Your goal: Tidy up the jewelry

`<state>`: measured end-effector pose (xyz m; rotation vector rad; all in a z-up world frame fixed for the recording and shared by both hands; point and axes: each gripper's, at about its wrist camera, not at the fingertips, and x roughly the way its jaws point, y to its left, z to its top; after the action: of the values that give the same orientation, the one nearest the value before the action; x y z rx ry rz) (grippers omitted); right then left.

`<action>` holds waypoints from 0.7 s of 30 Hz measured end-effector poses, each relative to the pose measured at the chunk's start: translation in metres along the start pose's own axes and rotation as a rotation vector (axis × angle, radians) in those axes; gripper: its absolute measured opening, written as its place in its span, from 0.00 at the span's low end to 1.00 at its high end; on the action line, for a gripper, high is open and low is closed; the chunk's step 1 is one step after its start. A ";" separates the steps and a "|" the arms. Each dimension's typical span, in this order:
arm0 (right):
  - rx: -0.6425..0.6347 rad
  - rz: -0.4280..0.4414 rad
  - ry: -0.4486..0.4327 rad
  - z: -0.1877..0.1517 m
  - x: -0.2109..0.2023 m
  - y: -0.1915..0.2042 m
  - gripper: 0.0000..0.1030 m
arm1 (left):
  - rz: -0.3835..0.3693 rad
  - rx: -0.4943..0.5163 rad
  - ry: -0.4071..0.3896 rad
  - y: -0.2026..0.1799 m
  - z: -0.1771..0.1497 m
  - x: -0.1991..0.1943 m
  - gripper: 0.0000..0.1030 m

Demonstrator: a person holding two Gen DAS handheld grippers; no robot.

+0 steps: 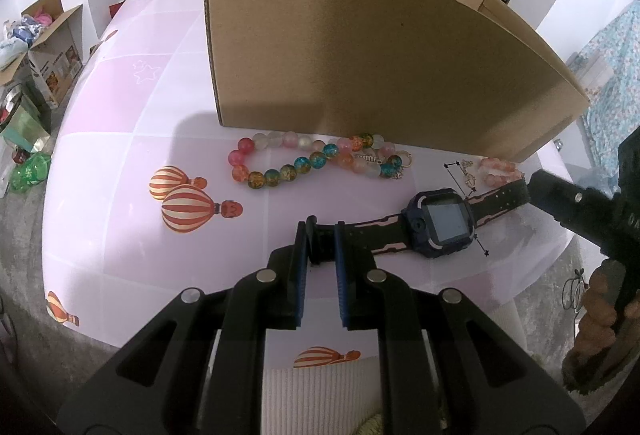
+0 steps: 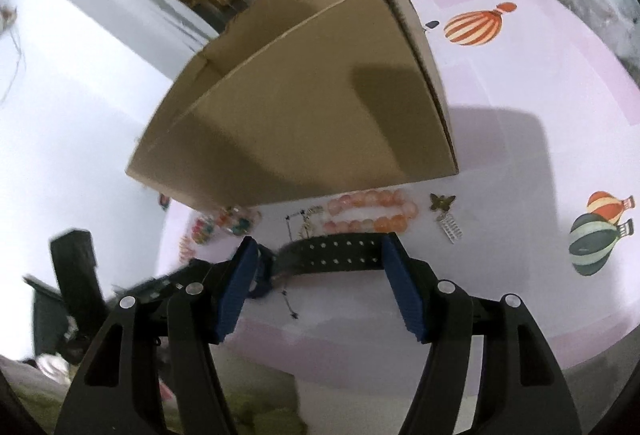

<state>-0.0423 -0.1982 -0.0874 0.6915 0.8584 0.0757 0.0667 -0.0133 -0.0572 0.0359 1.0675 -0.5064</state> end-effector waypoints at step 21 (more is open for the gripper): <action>-0.063 -0.040 -0.031 -0.007 -0.005 0.009 0.02 | 0.025 0.044 -0.061 -0.011 -0.012 -0.006 0.11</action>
<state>-0.0491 -0.1888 -0.0819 0.6145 0.8363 0.0561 0.0502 -0.0177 -0.0553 0.0716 0.9951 -0.5056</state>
